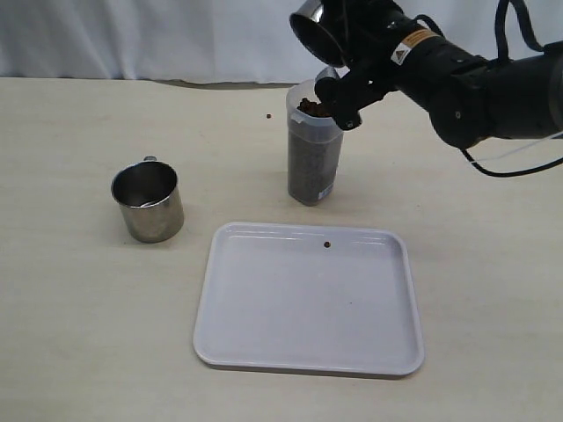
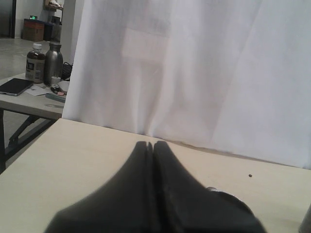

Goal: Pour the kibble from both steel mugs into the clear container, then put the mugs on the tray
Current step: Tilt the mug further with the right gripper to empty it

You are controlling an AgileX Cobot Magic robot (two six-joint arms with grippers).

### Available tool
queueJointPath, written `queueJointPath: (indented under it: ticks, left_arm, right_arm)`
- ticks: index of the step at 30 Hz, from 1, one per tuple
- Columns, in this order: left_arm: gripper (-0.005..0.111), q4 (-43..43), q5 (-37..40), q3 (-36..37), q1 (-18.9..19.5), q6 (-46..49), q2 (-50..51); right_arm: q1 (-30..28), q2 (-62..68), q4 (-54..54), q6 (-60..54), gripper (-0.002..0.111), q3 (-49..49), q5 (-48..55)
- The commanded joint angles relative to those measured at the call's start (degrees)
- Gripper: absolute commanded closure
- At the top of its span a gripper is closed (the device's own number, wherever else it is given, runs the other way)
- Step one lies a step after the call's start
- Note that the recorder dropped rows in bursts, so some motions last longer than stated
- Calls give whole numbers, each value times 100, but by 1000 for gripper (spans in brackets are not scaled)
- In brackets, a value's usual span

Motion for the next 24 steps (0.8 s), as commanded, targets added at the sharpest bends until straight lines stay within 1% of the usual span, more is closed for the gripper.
queueJointPath:
  ticks: [1,4,24]
  left_arm:
    - [107,-14,-24,21,-16,-12,-16]
    - [107,-14,-24,21,-16,-12,-16]
    - [107,-14,-24,21,-16,-12,-16]
  right_arm:
    - [8,-34,-121,-10,103,-44,-521]
    - [8,-34,-234,-10,103,-44,-790]
    - [8,-34,-298,-10,103,-32,-727]
